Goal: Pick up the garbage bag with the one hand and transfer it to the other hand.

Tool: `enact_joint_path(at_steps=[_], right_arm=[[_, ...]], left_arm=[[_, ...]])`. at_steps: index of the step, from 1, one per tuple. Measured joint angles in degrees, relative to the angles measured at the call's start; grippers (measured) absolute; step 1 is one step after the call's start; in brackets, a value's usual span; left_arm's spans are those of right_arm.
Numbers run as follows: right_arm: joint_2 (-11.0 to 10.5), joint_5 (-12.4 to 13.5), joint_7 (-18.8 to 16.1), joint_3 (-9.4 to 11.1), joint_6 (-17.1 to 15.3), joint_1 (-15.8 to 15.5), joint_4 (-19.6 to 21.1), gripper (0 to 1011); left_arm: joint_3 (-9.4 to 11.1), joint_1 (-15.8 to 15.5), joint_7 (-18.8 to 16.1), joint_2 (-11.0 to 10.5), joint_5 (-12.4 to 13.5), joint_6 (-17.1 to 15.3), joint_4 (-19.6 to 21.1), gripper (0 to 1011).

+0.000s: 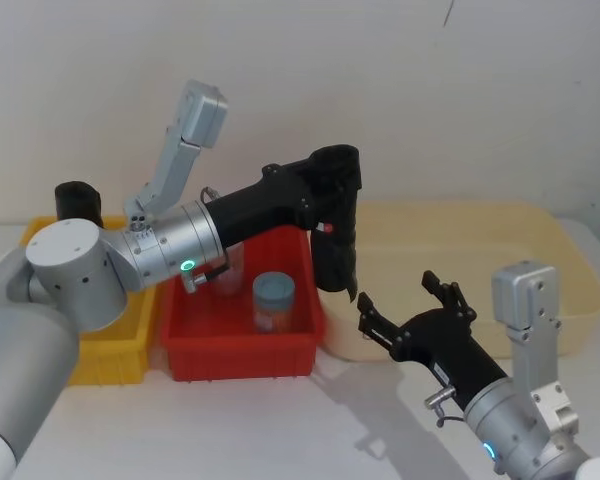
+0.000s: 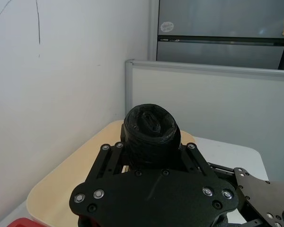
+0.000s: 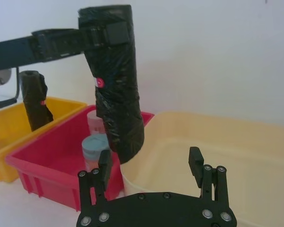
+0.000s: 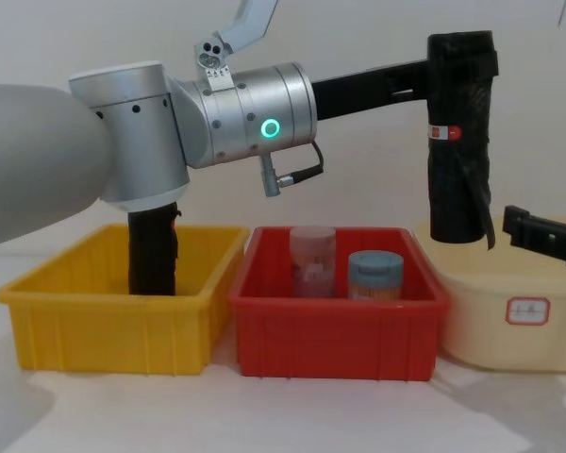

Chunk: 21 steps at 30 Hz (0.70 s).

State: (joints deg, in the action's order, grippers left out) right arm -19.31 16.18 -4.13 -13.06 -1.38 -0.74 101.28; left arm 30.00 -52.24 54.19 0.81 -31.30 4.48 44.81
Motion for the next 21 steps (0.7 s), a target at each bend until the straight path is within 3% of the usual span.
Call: enact_joint_path(at_steps=[21], right_arm=[[0.8,-3.1,-2.3,-1.8,2.8,2.9,-1.9,1001]], left_arm=[[0.1,0.2,0.2,-0.2,-0.2,-0.3,0.5,376]])
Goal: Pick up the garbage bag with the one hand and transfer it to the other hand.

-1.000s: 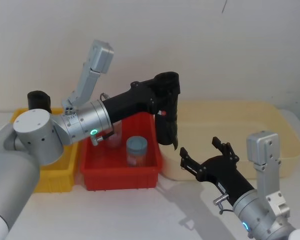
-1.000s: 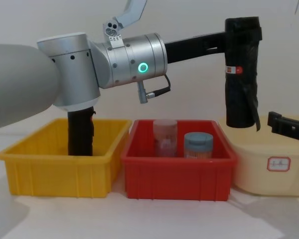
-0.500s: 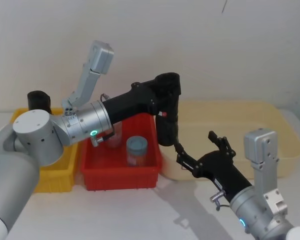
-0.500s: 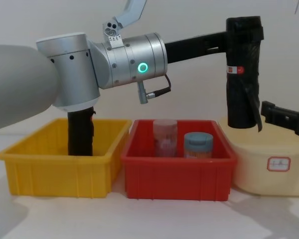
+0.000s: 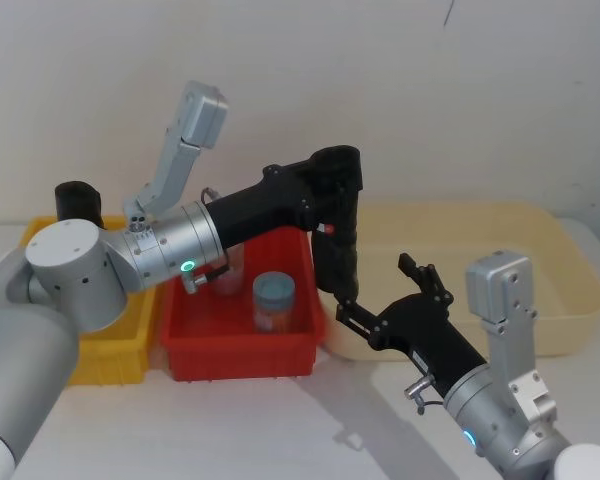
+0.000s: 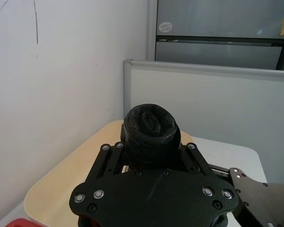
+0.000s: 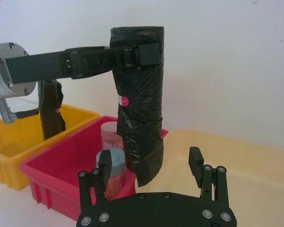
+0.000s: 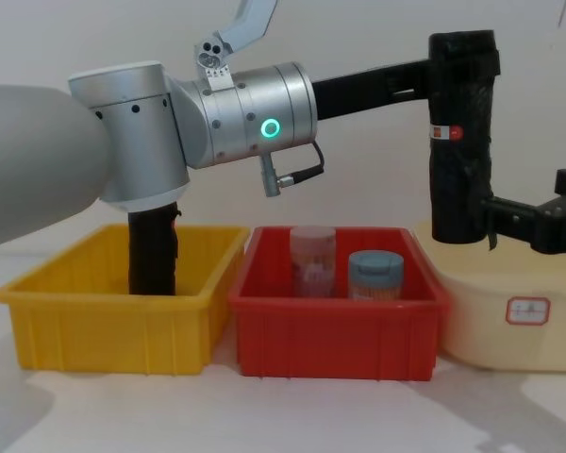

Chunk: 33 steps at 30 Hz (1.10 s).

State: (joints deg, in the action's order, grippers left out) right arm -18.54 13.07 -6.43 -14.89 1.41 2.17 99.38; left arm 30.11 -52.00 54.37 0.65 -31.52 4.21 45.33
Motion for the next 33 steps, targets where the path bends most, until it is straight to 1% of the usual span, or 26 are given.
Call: enact_joint_path(at_steps=[18,33], right_arm=[[2.3,-1.6,-1.5,-1.2,0.7,3.8,-5.4,1001],[4.4,-2.7,-2.6,-2.2,1.5,6.5,-8.8,1002]], left_arm=[[0.0,0.1,0.0,0.0,0.0,-0.1,0.1,376],[0.0,0.0,0.0,0.0,0.0,-0.1,0.1,375]])
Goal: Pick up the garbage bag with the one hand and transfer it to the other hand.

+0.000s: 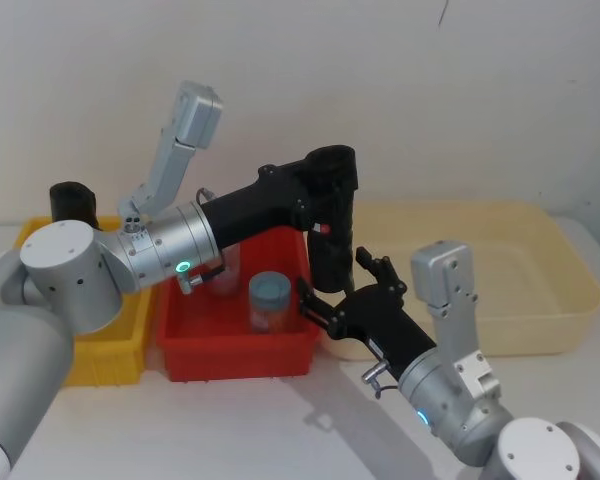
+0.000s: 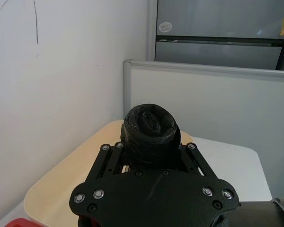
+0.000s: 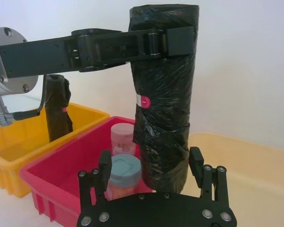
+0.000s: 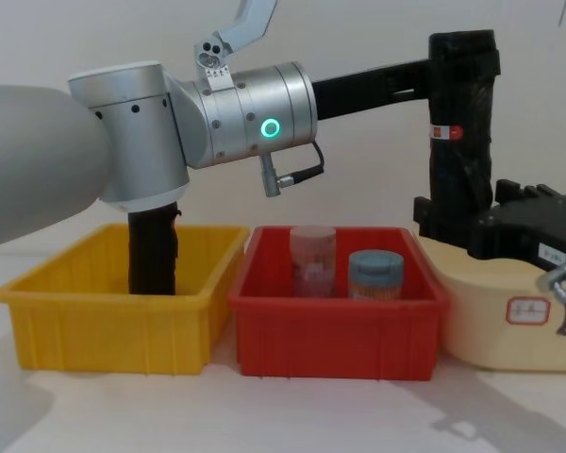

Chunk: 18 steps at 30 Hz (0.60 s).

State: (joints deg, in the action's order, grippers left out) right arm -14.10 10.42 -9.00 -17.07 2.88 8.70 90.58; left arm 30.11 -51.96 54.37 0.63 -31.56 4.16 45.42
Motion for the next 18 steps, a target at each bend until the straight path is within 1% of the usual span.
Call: enact_joint_path(at_steps=[8,18], right_arm=[[1.4,-0.7,-0.1,-0.2,0.5,1.8,-2.5,1001],[2.9,-1.7,0.2,-0.1,1.1,4.2,-5.6,1001]], left_arm=[[0.0,0.0,0.0,0.0,0.0,0.0,0.0,376],[0.0,0.0,0.0,0.0,0.0,0.0,0.0,376]])
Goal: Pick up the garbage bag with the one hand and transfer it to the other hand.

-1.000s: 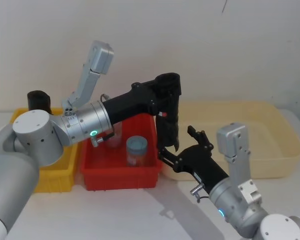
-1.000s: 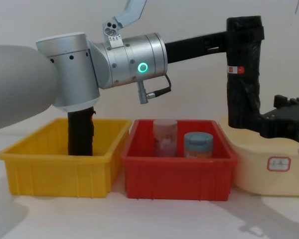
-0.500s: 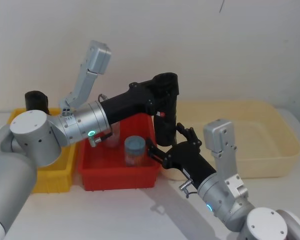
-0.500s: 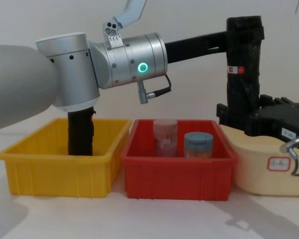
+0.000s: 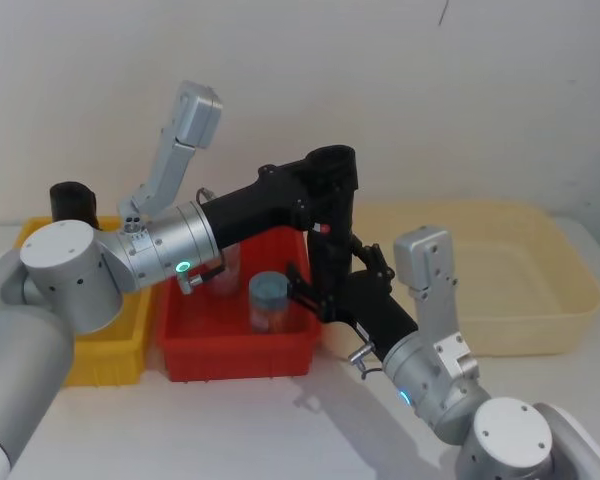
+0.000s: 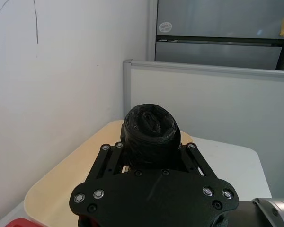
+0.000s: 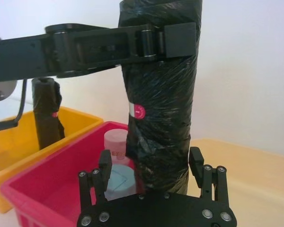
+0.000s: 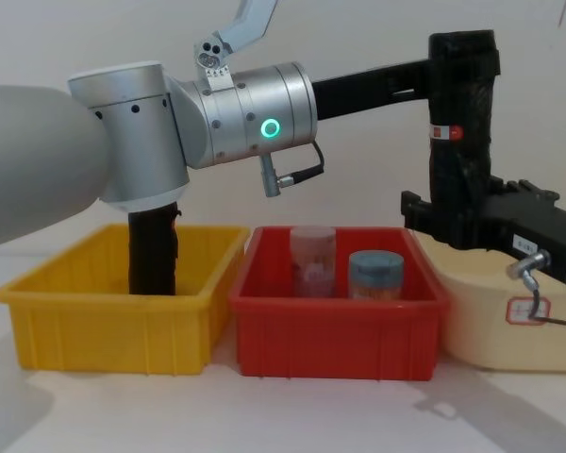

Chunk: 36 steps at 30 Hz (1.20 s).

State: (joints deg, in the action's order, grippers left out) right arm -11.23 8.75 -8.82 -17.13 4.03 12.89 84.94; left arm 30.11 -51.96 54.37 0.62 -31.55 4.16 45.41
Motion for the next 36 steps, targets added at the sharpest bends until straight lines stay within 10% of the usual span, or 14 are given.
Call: enact_joint_path(at_steps=[14,27,36], right_arm=[[1.4,-2.9,2.1,0.3,-0.6,2.5,-2.8,968],[1.7,-4.4,2.9,1.1,-2.1,3.2,-2.9,579],[1.8,-4.3,2.4,1.6,-2.7,2.6,-1.9,555]], left_arm=[[0.0,0.0,0.0,0.0,0.0,0.0,0.0,376],[0.0,0.0,0.0,0.0,0.0,0.0,0.0,376],[0.0,0.0,0.0,0.0,0.0,0.0,0.0,376]])
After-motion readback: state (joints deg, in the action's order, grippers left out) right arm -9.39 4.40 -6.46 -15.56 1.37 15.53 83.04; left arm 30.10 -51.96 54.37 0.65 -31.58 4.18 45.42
